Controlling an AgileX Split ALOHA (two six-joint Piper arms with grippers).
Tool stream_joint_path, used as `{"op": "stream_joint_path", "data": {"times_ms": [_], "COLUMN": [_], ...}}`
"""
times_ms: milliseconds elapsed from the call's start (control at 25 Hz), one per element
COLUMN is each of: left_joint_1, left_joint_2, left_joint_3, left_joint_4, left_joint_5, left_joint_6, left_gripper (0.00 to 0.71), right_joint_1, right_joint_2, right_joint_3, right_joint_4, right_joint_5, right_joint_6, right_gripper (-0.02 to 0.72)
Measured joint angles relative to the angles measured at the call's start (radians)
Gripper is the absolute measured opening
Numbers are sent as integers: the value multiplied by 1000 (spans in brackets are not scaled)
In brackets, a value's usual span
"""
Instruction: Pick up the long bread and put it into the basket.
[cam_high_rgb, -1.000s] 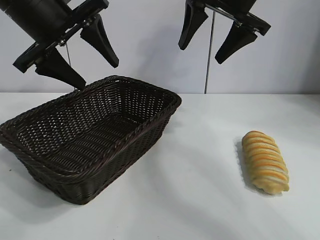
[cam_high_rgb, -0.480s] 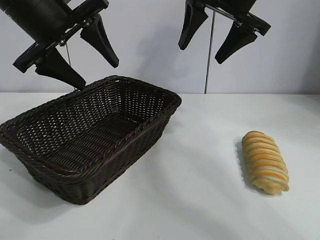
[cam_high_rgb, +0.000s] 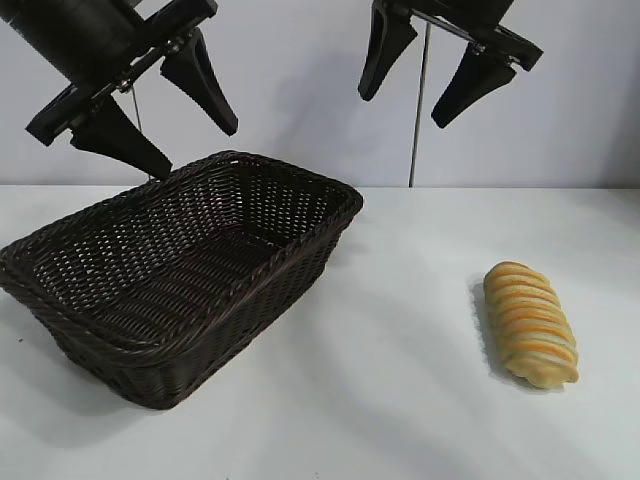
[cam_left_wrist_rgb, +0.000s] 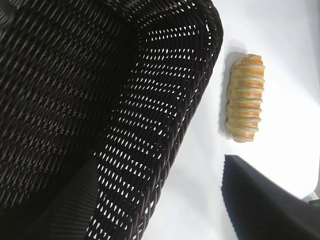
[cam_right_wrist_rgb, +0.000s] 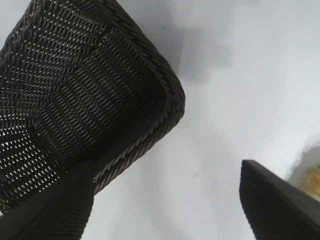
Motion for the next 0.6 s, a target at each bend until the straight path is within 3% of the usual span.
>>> {"op": "stream_joint_path", "data": {"times_ms": [400,600], "left_joint_1": [0,0], "left_joint_2": [-10,-62], "left_joint_3": [0,0], "left_joint_4": [-24,32], "left_joint_5": [-12,20], "left_joint_6": [-42,-116], "left_gripper": [508,508], "right_joint_1": [0,0], "right_joint_2": [0,0], "right_joint_3": [0,0], "right_joint_4": [-3,-3], "right_joint_5": [0,1], "right_joint_6": [-2,-2], "right_gripper": [579,579]}}
